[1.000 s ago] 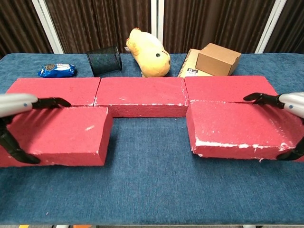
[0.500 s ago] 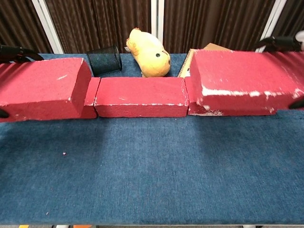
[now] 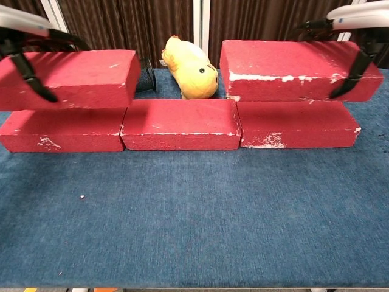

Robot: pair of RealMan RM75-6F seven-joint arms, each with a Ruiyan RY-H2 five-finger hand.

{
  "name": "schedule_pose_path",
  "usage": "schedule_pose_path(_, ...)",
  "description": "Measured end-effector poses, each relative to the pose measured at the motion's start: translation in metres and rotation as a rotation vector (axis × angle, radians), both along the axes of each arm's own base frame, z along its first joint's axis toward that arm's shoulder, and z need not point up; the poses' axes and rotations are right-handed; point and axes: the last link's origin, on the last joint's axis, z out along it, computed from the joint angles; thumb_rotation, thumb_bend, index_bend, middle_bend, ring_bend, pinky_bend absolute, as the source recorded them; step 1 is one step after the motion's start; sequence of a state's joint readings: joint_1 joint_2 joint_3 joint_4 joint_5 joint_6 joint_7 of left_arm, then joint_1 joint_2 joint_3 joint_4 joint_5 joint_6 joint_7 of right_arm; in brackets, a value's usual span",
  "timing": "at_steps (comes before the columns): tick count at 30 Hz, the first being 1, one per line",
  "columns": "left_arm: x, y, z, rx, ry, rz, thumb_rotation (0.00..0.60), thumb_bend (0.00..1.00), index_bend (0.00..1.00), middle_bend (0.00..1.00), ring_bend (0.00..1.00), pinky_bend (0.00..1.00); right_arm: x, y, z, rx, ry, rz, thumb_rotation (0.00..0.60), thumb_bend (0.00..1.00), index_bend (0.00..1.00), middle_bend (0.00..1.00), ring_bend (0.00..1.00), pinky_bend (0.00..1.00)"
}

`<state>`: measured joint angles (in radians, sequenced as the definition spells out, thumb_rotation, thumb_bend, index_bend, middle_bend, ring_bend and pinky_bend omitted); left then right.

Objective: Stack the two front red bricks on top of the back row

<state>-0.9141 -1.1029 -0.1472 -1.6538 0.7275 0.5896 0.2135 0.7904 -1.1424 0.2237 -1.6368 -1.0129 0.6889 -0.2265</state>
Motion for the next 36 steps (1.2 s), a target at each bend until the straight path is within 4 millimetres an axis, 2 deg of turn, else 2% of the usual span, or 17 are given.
schedule_pose_path(11,0.039,0.017,-0.024,-0.055,-0.047,-0.054,0.6,0.16,0.02,0.28,0.06,0.1,-0.006,-0.016,-0.023,0.022,-0.031,-0.039,0.6,0.08,0.0,0.26,0.18,0.09)
schedule_pose_path(16,0.053,0.023,-0.035,-0.074,-0.03,-0.08,0.6,0.16,0.02,0.28,0.06,0.1,-0.003,-0.021,-0.03,0.033,-0.043,-0.037,0.6,0.08,0.0,0.26,0.18,0.09)
schedule_pose_path(30,0.047,0.035,-0.047,-0.076,0.01,0.005,0.6,0.16,0.02,0.28,0.06,0.1,0.022,-0.029,-0.053,0.077,-0.043,0.008,0.6,0.08,0.0,0.26,0.18,0.09)
schedule_pose_path(36,0.045,0.035,-0.049,-0.07,0.007,0.017,0.6,0.16,0.02,0.28,0.06,0.11,0.025,-0.031,-0.061,0.081,-0.027,0.016,0.6,0.09,0.0,0.25,0.18,0.09)
